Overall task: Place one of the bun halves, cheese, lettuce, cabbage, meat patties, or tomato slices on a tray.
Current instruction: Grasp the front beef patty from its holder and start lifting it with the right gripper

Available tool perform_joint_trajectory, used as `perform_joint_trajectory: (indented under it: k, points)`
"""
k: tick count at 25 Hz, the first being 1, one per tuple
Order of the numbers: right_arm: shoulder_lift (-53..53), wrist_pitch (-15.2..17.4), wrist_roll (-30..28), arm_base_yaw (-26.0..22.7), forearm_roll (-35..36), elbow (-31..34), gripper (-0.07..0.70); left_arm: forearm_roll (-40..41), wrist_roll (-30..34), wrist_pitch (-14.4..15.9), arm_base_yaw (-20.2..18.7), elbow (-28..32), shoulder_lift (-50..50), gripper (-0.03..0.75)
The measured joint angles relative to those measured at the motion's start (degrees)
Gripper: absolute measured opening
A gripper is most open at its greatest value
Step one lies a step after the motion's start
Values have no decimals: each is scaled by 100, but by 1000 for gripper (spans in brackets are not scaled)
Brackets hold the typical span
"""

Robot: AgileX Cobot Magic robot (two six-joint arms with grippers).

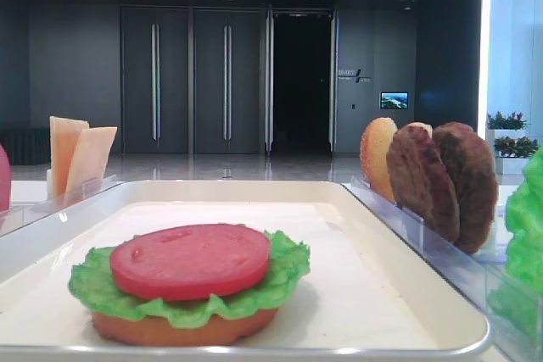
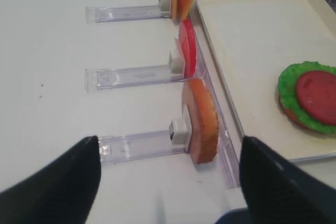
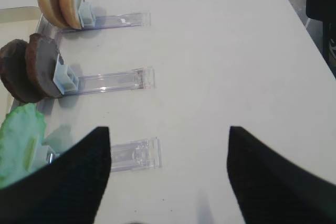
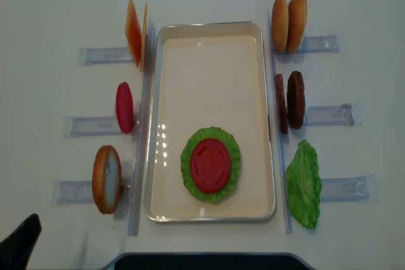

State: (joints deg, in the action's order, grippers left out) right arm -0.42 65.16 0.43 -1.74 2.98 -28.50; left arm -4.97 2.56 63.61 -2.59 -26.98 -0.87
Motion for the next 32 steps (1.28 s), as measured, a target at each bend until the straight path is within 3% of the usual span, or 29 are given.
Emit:
perform_joint_trajectory:
  k: [32]
  points:
    - [0,0,0,0,0,0,481,0,0,0,0,0,0,629]
